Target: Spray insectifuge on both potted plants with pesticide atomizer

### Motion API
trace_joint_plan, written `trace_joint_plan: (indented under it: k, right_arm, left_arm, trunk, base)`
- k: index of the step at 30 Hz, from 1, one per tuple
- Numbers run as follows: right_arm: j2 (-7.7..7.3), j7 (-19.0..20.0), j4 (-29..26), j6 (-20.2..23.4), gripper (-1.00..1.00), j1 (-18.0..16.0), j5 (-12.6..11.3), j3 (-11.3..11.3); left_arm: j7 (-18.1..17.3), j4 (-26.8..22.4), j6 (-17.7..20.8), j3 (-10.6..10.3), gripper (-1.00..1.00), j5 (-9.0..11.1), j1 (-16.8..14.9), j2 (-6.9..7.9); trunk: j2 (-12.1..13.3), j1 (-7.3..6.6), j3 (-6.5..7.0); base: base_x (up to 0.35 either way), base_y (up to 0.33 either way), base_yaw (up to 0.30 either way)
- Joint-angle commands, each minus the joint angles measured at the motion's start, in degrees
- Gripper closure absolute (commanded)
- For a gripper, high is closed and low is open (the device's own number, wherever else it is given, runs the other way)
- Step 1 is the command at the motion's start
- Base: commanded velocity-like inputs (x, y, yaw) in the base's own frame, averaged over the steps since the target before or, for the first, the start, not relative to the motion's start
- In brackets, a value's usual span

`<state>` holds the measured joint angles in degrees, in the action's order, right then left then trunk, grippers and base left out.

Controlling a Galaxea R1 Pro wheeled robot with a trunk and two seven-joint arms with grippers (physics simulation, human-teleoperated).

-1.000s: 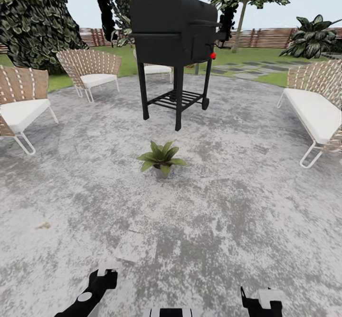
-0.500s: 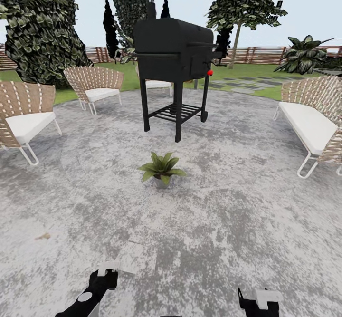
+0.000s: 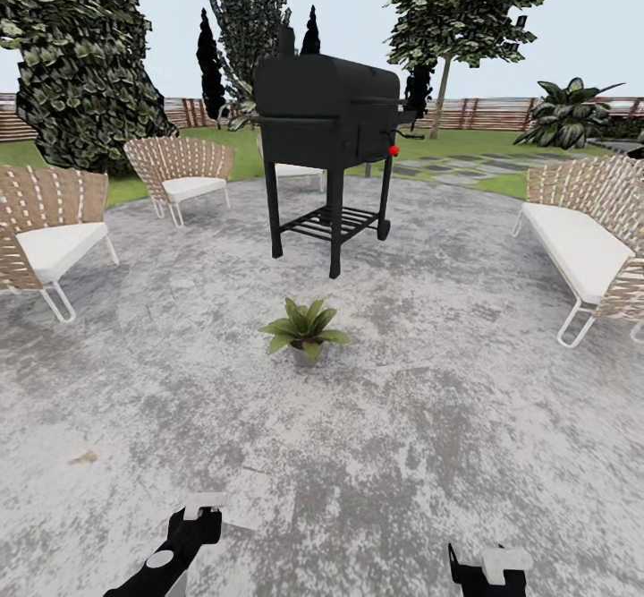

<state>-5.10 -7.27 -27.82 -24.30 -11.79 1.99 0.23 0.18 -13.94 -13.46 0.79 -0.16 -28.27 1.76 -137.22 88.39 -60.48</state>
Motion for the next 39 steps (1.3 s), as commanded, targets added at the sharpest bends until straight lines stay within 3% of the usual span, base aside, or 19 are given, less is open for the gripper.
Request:
trace_joint_plan:
  k: [1,16,28,39]
  right_arm:
    - [0.00,-0.2,0.0,-0.1,-1.00,0.0,0.2,0.0]
    - [0.00,-0.3,0.0,0.0,-1.00,0.0,0.4,0.0]
    - [0.00,-0.4,0.0,0.0,-1.00,0.0,0.3,0.0]
    - [0.08,-0.4,1.4,-0.1,-1.00,0.0,0.2,0.0]
  left_arm:
    - [0.0,0.1,-0.2,0.1,1.00,0.0,0.0,0.00]
    - [0.0,0.1,-0.3,0.1,1.00,0.0,0.0,0.00]
    - [-0.1,-0.1,-0.8,0.1,1.00,0.0,0.1,0.07]
    - [-0.1,0.0,-0.9,0.1,1.00,0.0,0.1,0.08]
  trunk:
    - [0.4,-0.24,0.23]
    - [6.4,-3.53,3.28]
    - [6.4,-3.53,3.28]
    - [6.4,-3.53,3.31]
  base:
    - [0.000,0.000,0.000]
    - [0.000,0.000,0.000]
    - [0.005,0.011,0.000]
    - [0.071,0.281,-0.009]
